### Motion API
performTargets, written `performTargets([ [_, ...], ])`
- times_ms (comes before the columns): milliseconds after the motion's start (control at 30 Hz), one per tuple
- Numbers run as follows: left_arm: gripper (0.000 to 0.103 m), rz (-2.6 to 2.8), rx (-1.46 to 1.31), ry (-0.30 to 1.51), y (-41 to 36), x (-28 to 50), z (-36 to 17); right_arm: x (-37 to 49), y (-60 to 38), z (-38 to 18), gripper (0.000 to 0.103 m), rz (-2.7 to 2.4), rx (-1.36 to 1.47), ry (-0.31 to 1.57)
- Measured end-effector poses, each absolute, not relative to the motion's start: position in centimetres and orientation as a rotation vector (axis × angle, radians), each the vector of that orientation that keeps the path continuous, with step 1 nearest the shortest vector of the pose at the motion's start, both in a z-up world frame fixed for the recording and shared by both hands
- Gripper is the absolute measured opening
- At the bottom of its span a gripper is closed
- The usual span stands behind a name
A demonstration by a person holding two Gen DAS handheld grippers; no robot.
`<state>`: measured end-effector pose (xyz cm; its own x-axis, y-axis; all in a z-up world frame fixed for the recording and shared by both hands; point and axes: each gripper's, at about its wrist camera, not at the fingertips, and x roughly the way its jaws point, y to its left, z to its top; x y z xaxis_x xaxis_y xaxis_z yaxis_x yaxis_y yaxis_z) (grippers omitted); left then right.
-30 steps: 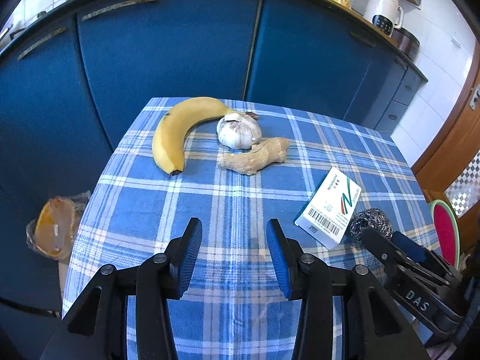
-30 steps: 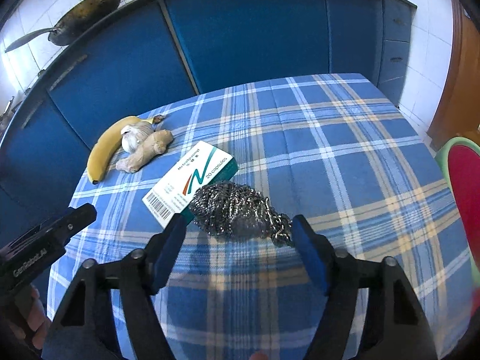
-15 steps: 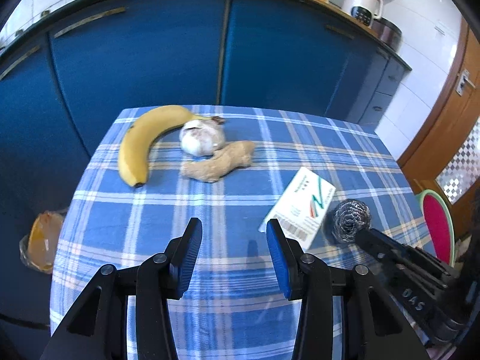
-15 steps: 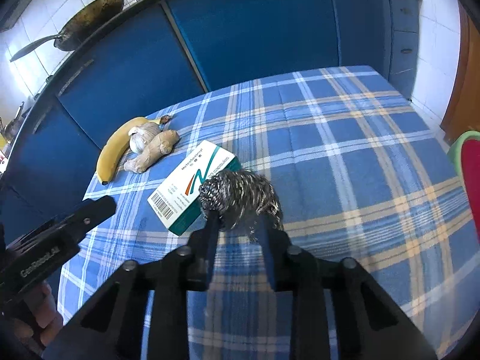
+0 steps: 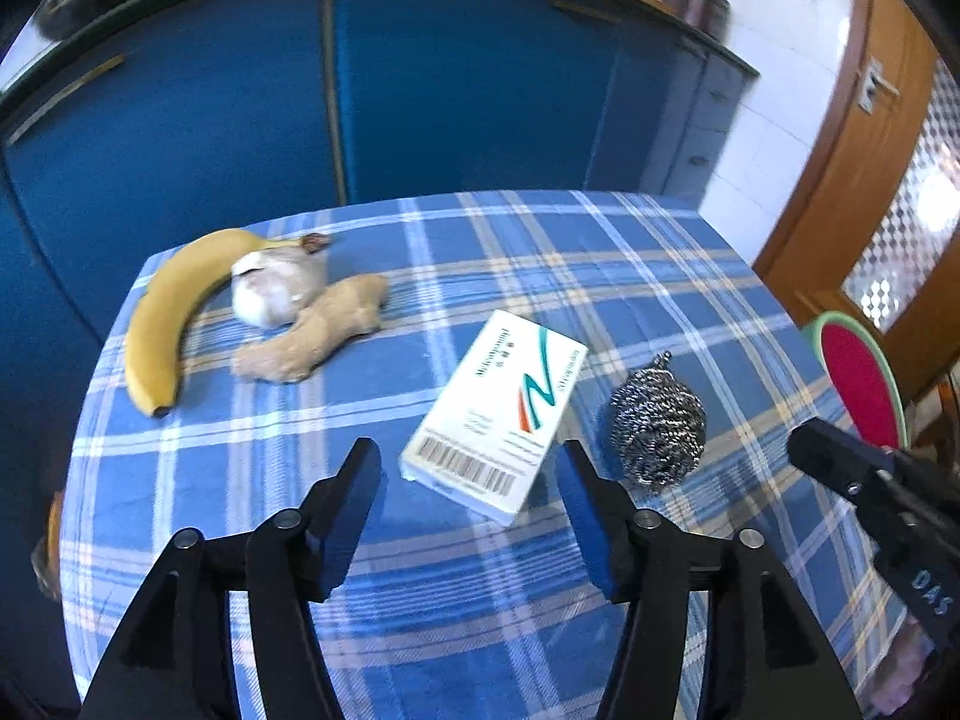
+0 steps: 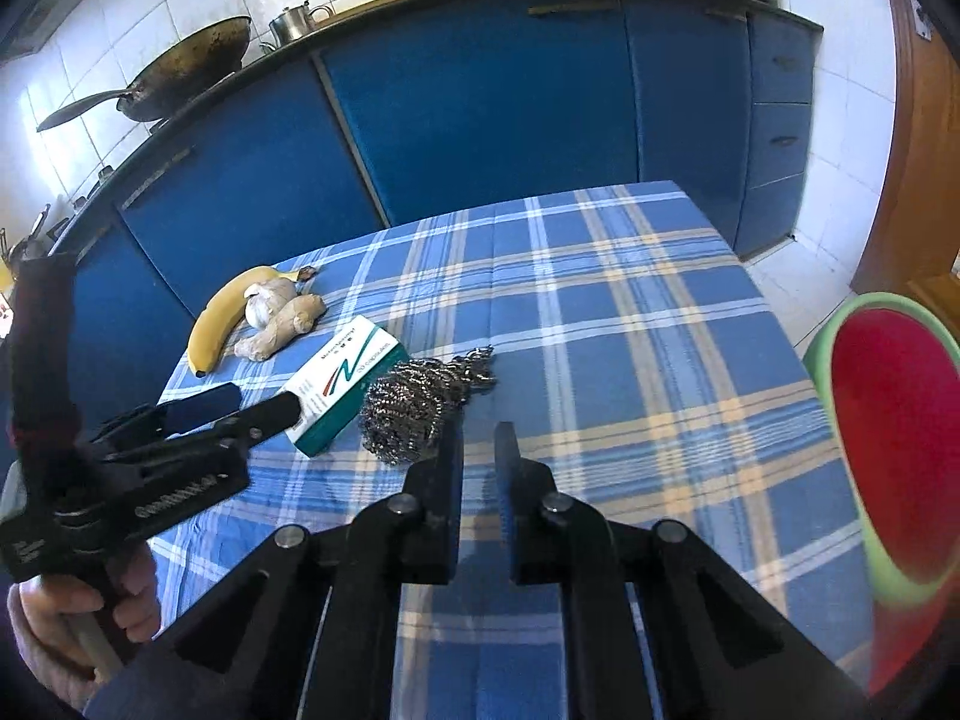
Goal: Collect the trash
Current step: 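Grasp the white medicine box with the left tool while the right tool grasps the steel wool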
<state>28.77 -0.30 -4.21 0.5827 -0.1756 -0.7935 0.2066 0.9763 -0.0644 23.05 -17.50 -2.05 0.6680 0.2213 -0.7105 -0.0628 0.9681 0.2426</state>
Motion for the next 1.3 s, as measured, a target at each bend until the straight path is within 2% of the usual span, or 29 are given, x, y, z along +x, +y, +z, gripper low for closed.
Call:
performTargets([
  [500, 0.064, -0.260, 0.053, 0.972, -1.9, 31.3, -6.5, 22.7, -18.6, -2.5, 0.016, 0.165, 0.247, 0.836],
  [833, 0.061, -0.225, -0.003, 0.933, -1.1, 30.3, -6.0, 23.1, -18.8, -2.9, 0.017, 0.159, 0.261, 0.847],
  [1067, 0.061, -0.113, -0.091, 0.897, 2.1, 28.8, -4.2, 23.4, -17.4, -2.7, 0.038, 0.181, 0.270, 0.841],
  [1300, 0.061, -0.004, -0.130, 0.873, 5.2, 27.4, -3.5, 24.2, -15.6, -2.6, 0.051, 0.194, 0.273, 0.840],
])
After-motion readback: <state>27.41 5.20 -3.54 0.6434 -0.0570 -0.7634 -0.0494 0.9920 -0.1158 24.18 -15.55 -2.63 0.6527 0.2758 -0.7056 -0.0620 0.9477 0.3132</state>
